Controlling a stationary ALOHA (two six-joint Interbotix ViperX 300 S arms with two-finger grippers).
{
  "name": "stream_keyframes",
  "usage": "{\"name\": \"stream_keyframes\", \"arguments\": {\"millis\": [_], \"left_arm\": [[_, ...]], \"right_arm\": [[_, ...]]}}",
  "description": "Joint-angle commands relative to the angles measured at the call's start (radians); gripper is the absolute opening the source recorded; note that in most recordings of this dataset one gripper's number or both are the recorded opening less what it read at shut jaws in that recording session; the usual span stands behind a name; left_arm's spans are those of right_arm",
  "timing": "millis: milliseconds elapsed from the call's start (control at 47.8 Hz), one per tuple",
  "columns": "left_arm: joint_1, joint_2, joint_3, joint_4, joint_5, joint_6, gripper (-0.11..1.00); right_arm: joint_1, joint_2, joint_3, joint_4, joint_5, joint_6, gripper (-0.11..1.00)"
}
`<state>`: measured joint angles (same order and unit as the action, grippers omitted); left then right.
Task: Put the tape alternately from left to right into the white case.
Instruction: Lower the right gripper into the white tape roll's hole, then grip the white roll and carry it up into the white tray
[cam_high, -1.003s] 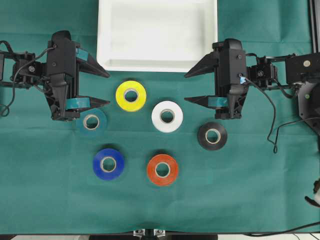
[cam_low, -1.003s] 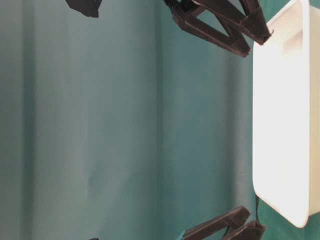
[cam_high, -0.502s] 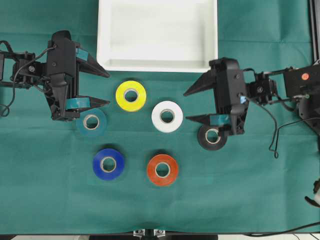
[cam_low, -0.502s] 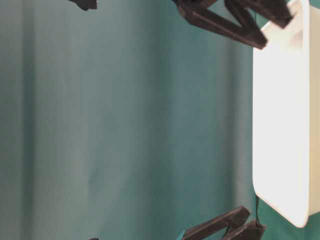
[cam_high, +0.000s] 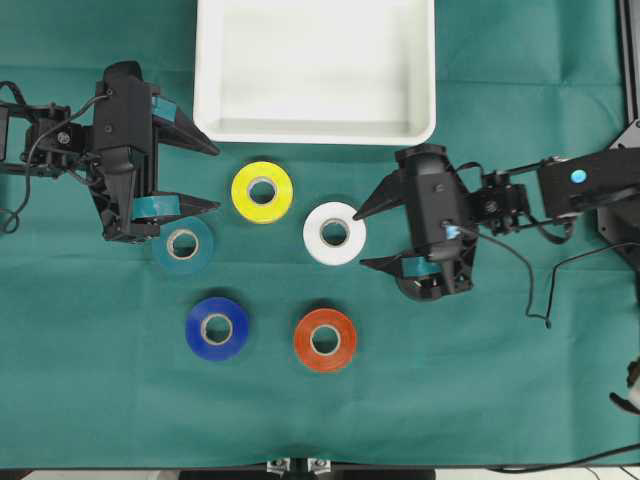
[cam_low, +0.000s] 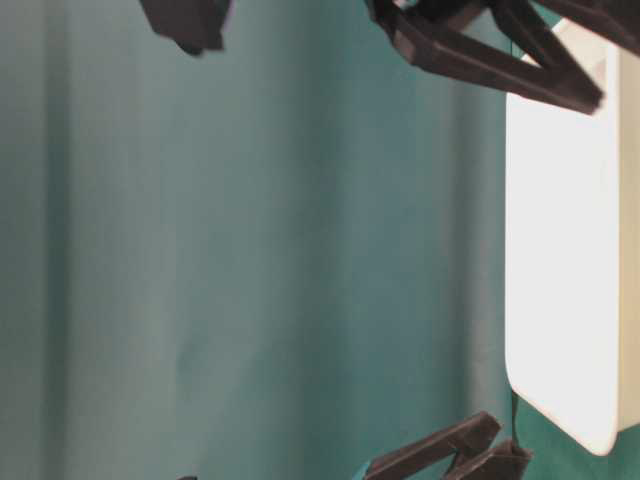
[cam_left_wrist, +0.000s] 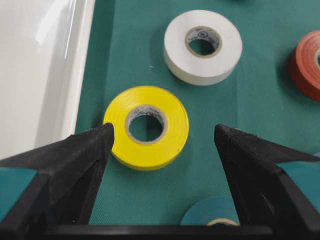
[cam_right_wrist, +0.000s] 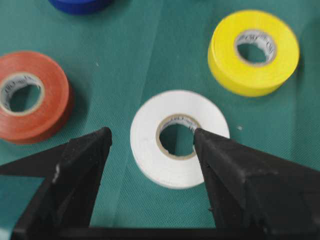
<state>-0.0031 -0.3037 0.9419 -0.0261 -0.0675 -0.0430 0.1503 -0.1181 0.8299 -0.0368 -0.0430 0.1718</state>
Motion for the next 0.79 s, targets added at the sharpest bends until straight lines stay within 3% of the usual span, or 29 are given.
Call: {"name": "stream_keyframes", "arguments": {"millis": [0,314,773], "left_arm": [[-0.003,-0.008,-0.005,-0.002,-0.003,0.0,0.87],[-0.003,-0.008,0.0,-0.002,-0.003,-0.002,0.87],[-0.002,-0.008,0.0,-0.003,-0.003,-0.002,0.87]], "right_arm": [[0.002,0.023,-0.041,-0.002,0.026,0.003,0.75],[0.003,0.149,-0.12,-0.002,0.103,0.005,0.75],[0.003,0.225,-0.16,-0.002,0.104,0.005,0.75]]}}
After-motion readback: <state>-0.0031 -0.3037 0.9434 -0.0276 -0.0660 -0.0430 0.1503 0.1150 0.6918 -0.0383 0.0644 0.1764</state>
